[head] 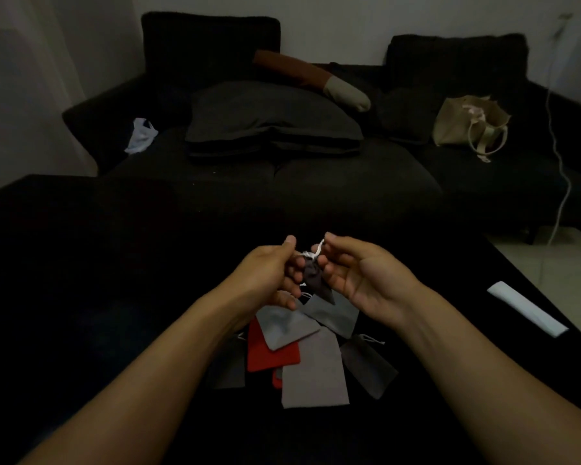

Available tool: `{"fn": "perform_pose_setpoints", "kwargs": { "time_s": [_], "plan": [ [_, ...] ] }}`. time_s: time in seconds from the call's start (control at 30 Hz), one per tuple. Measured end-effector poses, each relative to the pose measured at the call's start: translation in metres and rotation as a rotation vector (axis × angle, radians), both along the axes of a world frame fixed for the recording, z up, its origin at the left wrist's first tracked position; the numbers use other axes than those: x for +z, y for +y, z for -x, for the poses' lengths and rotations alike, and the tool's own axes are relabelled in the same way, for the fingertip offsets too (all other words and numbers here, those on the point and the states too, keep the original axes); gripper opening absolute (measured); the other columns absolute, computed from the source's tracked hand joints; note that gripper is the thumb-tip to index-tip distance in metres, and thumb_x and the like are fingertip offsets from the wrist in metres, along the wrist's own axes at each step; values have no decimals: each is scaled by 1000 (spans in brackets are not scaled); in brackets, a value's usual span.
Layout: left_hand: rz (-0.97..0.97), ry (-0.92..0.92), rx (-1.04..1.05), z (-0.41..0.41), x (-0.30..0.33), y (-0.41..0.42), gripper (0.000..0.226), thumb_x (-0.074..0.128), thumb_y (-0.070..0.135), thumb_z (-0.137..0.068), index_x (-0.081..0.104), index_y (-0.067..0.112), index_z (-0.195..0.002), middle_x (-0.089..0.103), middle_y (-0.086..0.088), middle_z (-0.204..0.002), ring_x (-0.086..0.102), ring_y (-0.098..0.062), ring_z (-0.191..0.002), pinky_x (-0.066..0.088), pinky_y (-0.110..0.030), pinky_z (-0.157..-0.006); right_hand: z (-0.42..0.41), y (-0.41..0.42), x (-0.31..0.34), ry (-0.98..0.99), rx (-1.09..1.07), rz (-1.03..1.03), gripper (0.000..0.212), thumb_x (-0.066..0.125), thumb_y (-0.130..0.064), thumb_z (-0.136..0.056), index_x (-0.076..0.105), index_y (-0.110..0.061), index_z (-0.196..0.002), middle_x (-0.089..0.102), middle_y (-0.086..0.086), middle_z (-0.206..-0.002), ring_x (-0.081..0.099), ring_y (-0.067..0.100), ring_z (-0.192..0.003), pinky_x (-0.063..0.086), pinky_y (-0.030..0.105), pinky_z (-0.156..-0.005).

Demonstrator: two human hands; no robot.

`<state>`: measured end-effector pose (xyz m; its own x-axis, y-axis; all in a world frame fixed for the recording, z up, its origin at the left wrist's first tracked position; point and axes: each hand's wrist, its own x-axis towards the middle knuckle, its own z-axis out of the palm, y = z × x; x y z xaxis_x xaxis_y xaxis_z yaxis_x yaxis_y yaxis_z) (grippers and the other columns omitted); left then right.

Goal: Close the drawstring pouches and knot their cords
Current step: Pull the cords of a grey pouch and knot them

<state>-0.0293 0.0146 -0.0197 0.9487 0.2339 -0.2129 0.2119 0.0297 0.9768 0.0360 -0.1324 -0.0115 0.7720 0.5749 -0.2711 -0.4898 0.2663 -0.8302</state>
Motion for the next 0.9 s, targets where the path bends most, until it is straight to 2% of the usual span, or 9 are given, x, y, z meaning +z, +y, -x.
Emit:
{"fn": "perform_pose_setpoints", "kwargs": {
  "time_s": [0.1, 0.17, 0.3, 0.37, 0.47, 0.57, 0.73, 0.83, 0.9],
  "plan": [
    [-97, -24, -58, 0, -4, -1, 36, 46, 40, -102, 61, 13, -85, 55, -1, -69, 56, -13, -57, 48, -25, -48, 1, 1, -2, 64, 13, -61, 14, 58, -14, -94, 64, -4, -86, 74, 11, -97, 64, 10, -64, 53, 16, -52],
    [-91, -68, -77, 0, -3, -2, 32, 47, 34, -102, 59, 14, -80, 54, -1, -66, 56, -12, -57, 47, -24, -48, 0, 0, -1, 135, 33, -147, 15, 55, -17, -95, 60, -7, -86, 75, 7, -87, 60, 6, -57, 47, 12, -46],
    [-108, -144, -91, -1, -5, -2, 38, 48, 29, -102, 55, 18, -66, 54, 1, -59, 56, -11, -55, 44, -23, -49, -2, 2, -2, 132, 72, -140, 24, 49, -20, -99, 49, -15, -75, 48, -3, -58, 40, 4, -42, 31, 11, -36],
    [-184, -185, -77, -2, -5, 1, 38, 48, 27, -103, 56, 17, -66, 55, 1, -59, 57, -11, -56, 44, -21, -48, -9, 0, -3, 23, -23, -45, 31, 44, -16, -101, 42, -18, -70, 36, -4, -53, 31, 5, -39, 24, 14, -34],
    [-135, -233, 150, -2, 6, 25, 36, 49, 24, -102, 53, 17, -68, 54, 1, -59, 57, -10, -54, 42, -15, -43, -32, -22, 0, -87, -264, -10, 34, 43, -10, -102, 39, -19, -70, 24, -6, -51, 22, 4, -38, 20, 15, -33],
    [-56, -248, 224, 4, 19, 54, 37, 47, 29, -102, 54, 20, -67, 58, 3, -62, 61, -7, -59, 46, -18, -49, -45, -47, 6, -279, -321, 185, 26, 51, -17, -100, 48, -17, -75, 28, -4, -55, 25, 5, -41, 22, 16, -35],
    [-32, -277, 153, 5, 17, 46, 37, 47, 24, -102, 52, 17, -66, 59, 2, -62, 63, -9, -64, 49, -19, -53, -14, -21, -6, -540, -80, 414, 30, 54, -36, -98, 70, -11, -94, 52, 0, -66, 47, 9, -53, 34, 21, -45],
    [-41, -264, 78, 2, 12, 33, 36, 46, 24, -102, 51, 16, -68, 59, 1, -63, 64, -10, -64, 49, -20, -54, -1, -2, -10, -473, 36, 351, 36, 57, -43, -95, 75, -12, -100, 58, -3, -72, 48, 7, -58, 36, 22, -52],
    [-62, -256, 22, 1, 5, 24, 34, 47, 25, -102, 52, 15, -69, 59, 0, -65, 63, -11, -64, 49, -21, -55, 3, 7, -10, -421, 78, 290, 33, 60, -44, -93, 76, -15, -92, 54, -4, -67, 43, 5, -53, 32, 21, -51]
  ]
}}
